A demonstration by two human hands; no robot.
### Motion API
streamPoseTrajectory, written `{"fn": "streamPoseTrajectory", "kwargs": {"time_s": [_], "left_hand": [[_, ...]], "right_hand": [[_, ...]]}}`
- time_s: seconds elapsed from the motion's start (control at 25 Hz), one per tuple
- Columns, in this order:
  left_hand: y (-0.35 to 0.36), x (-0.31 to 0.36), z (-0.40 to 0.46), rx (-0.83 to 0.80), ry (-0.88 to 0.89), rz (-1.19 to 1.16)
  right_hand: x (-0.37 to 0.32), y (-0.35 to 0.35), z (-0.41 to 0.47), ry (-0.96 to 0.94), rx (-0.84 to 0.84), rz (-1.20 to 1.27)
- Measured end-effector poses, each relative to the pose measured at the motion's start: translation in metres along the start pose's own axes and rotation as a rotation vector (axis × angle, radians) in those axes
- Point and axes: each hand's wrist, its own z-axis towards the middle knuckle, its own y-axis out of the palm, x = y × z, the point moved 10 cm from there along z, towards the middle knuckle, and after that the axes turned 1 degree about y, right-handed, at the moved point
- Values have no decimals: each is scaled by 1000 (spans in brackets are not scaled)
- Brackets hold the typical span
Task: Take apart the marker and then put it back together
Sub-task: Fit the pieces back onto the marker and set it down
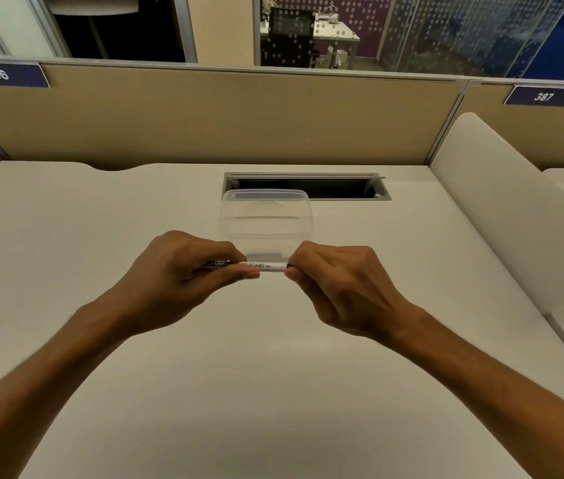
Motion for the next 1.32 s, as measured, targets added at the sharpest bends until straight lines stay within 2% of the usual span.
{"fn": "streamPoseTrajectory", "kwargs": {"time_s": [0.2, 0.28, 0.36, 0.4, 0.48, 0.56, 0.6, 0.72, 0.8, 0.96, 1.08, 1.16, 1.28, 1.32], "left_hand": [[-5, 10, 0, 38, 54, 46], [-7, 18, -2, 58, 137, 234], [-3, 27, -5, 60, 248, 508], [-1, 30, -7, 65, 291, 602], [3, 31, -8, 61, 325, 646], [5, 28, -6, 33, 273, 567], [4, 25, -3, 32, 229, 500], [-1, 13, 2, 36, 84, 259], [0, 6, 2, 15, 33, 130], [1, 0, 1, -10, -18, 19], [2, 4, -1, 3, -3, 82], [-2, 10, 0, 38, 39, 192], [-2, 22, -2, 41, 153, 452], [0, 25, -3, 26, 177, 493]], "right_hand": [[5, 5, -4, 163, -21, 171], [18, 17, -10, 397, -53, 464], [31, 43, -22, 758, -115, 963], [32, 55, -28, 905, -173, 1133], [33, 65, -37, 1042, -273, 1231], [36, 61, -35, 1008, -283, 1144], [38, 51, -29, 884, -243, 957], [19, 11, -7, 330, -79, 91], [5, 1, -2, 126, -23, -75], [1, 0, 0, 23, -15, -69], [3, 2, -3, 104, -12, 67], [15, 9, -7, 289, -27, 302], [34, 45, -26, 772, -121, 956], [35, 55, -33, 893, -164, 1088]]}}
